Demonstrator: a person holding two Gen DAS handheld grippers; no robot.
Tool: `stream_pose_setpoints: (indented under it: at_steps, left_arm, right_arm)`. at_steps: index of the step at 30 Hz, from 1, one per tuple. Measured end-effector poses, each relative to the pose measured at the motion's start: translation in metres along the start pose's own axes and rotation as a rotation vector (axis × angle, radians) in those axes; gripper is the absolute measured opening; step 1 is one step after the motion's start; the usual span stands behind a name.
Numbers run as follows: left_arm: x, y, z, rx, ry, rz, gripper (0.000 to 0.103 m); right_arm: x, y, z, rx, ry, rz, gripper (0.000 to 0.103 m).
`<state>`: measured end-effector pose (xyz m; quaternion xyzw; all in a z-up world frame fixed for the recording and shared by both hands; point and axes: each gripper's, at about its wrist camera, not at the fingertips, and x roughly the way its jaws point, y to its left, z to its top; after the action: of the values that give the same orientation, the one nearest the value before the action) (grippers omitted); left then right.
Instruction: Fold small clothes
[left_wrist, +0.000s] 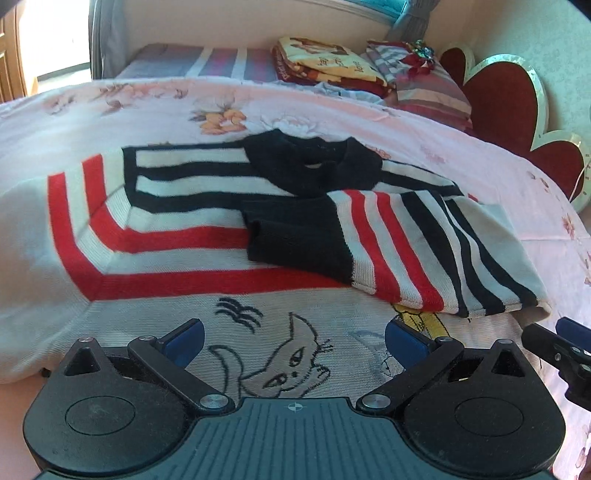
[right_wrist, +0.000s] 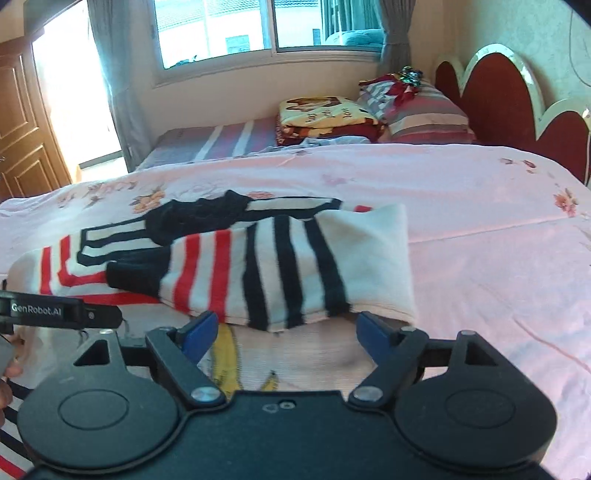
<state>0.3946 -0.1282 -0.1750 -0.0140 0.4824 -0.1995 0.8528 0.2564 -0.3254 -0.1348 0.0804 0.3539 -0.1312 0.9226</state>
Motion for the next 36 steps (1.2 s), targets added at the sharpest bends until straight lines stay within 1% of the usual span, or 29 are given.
stream_pose_setpoints:
  at_steps: [1, 3, 4, 5, 7, 8, 9, 10, 11, 12, 16, 17, 18, 20, 21, 22, 23, 24, 25, 26, 27, 28, 29, 30, 32, 34, 36]
  left_arm:
    - [0.004, 0.002, 0.000, -0.036, 0.000, -0.029, 0.103]
    - [0.008, 0.009, 0.000, -0.126, -0.047, -0.101, 0.103]
    - [0.011, 0.010, 0.003, -0.156, -0.051, -0.117, 0.103]
    - [0.016, 0.008, 0.006, -0.179, -0.044, -0.122, 0.102]
    - [0.024, 0.000, 0.009, -0.155, -0.055, -0.110, 0.102]
    - [0.027, -0.005, 0.010, -0.144, -0.063, -0.114, 0.092]
    - [0.030, -0.008, 0.011, -0.144, -0.069, -0.117, 0.071]
    - [0.032, -0.009, 0.013, -0.164, -0.075, -0.141, 0.064]
    - [0.035, -0.008, 0.016, -0.191, -0.066, -0.174, 0.059]
    - [0.039, -0.007, 0.018, -0.210, -0.059, -0.181, 0.059]
    - [0.049, -0.003, 0.028, -0.245, -0.090, -0.212, 0.059]
    - [0.050, -0.002, 0.030, -0.254, -0.108, -0.230, 0.059]
    - [0.052, -0.001, 0.030, -0.274, -0.126, -0.242, 0.044]
    - [0.058, 0.002, 0.030, -0.298, -0.123, -0.245, 0.018]
    - [0.057, 0.005, 0.028, -0.321, -0.132, -0.246, 0.018]
    - [0.055, 0.006, 0.028, -0.321, -0.147, -0.242, 0.018]
    - [0.051, 0.005, 0.027, -0.309, -0.168, -0.241, 0.013]
    - [0.044, 0.005, 0.027, -0.298, -0.199, -0.241, 0.012]
    - [0.035, 0.007, 0.027, -0.298, -0.233, -0.245, 0.012]
    - [0.026, 0.007, 0.028, -0.296, -0.267, -0.248, 0.012]
    - [0.015, 0.009, 0.028, -0.293, -0.298, -0.250, 0.012]
    - [0.005, 0.013, 0.027, -0.292, -0.321, -0.250, 0.012]
    - [-0.005, 0.019, 0.025, -0.286, -0.338, -0.243, 0.012]
    - [-0.012, 0.025, 0.022, -0.277, -0.350, -0.230, 0.012]
    - [-0.016, 0.043, 0.016, -0.281, -0.329, -0.201, 0.012]
    - [-0.006, 0.057, 0.007, -0.288, -0.288, -0.157, 0.012]
    - [0.010, 0.063, -0.003, -0.289, -0.241, -0.124, 0.012]
  right_arm:
    - [0.000, -0.007, -0.003, 0.013, 0.003, -0.013, 0.081]
    - [0.002, -0.022, -0.009, 0.050, 0.009, -0.034, 0.081]
    - [0.003, -0.028, -0.012, 0.063, 0.010, -0.040, 0.081]
    - [0.004, -0.033, -0.014, 0.074, 0.011, -0.044, 0.081]
    - [0.007, -0.041, -0.019, 0.088, 0.013, -0.055, 0.081]
    - [0.008, -0.044, -0.021, 0.093, 0.017, -0.061, 0.081]
    - [0.010, -0.046, -0.022, 0.097, 0.017, -0.066, 0.081]
    - [0.012, -0.048, -0.023, 0.100, 0.016, -0.074, 0.081]
    - [0.013, -0.049, -0.024, 0.099, 0.013, -0.086, 0.081]
    - [0.015, -0.051, -0.024, 0.097, 0.008, -0.095, 0.081]
    - [0.027, -0.055, -0.021, 0.087, 0.008, -0.126, 0.081]
    - [0.032, -0.057, -0.021, 0.088, 0.007, -0.129, 0.081]
    - [0.037, -0.058, -0.020, 0.089, 0.013, -0.131, 0.081]
    - [0.045, -0.060, -0.020, 0.094, 0.026, -0.129, 0.081]
    - [0.048, -0.061, -0.020, 0.093, 0.032, -0.129, 0.081]
    - [0.051, -0.061, -0.021, 0.092, 0.037, -0.134, 0.080]
    - [0.053, -0.061, -0.021, 0.093, 0.040, -0.138, 0.080]
    - [0.053, -0.062, -0.021, 0.096, 0.039, -0.138, 0.079]
    - [0.055, -0.062, -0.020, 0.097, 0.041, -0.134, 0.074]
    - [0.057, -0.063, -0.019, 0.096, 0.043, -0.131, 0.067]
    - [0.058, -0.064, -0.018, 0.099, 0.039, -0.127, 0.063]
    - [0.058, -0.064, -0.016, 0.106, 0.034, -0.115, 0.051]
    - [0.059, -0.065, -0.014, 0.117, 0.035, -0.090, 0.033]
    - [0.059, -0.065, -0.011, 0.129, 0.043, -0.065, 0.027]
    - [0.052, -0.063, -0.010, 0.133, 0.026, -0.025, 0.025]
    - [0.044, -0.060, -0.011, 0.125, 0.015, 0.004, 0.025]
    - [0.047, -0.058, -0.016, 0.103, 0.042, 0.000, 0.025]
